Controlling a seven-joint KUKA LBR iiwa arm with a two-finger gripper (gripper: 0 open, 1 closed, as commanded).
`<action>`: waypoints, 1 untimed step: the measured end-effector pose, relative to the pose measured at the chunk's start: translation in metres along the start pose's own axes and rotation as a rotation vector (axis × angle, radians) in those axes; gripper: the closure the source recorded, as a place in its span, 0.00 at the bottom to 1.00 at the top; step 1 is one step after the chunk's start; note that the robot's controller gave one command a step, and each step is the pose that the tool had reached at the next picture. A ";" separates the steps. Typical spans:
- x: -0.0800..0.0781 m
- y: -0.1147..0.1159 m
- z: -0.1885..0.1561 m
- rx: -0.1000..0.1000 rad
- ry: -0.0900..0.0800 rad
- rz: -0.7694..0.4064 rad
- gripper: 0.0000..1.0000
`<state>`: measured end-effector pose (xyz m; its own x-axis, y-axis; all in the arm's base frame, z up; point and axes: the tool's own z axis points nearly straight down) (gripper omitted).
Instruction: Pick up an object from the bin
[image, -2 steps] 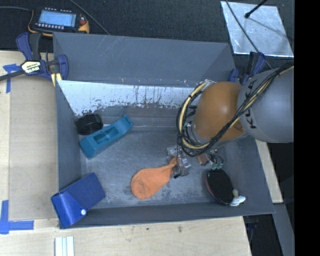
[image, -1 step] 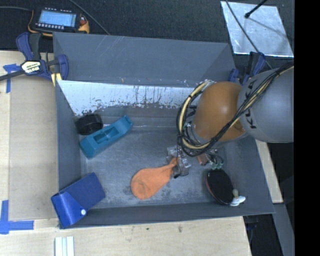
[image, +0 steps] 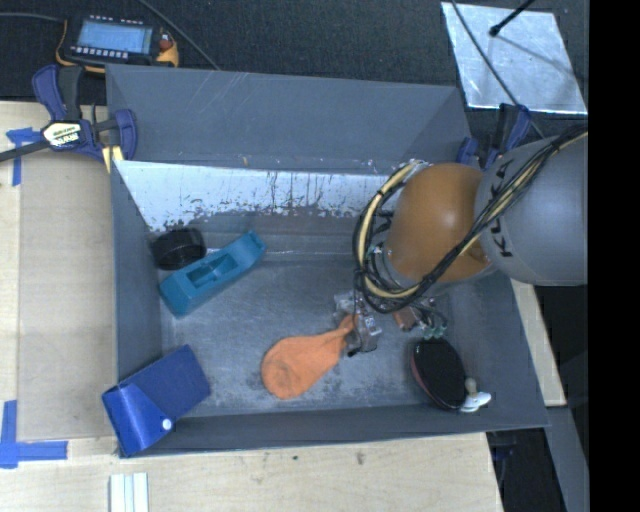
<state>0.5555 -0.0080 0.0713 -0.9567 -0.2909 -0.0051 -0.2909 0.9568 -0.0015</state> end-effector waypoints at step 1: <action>0.000 0.000 0.000 0.000 0.000 0.000 1.00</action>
Offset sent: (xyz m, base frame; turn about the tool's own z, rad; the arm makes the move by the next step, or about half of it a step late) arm 0.0000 0.0000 0.0000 0.0000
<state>0.5555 -0.0080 0.0713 -0.9567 -0.2910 -0.0051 -0.2910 0.9567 -0.0015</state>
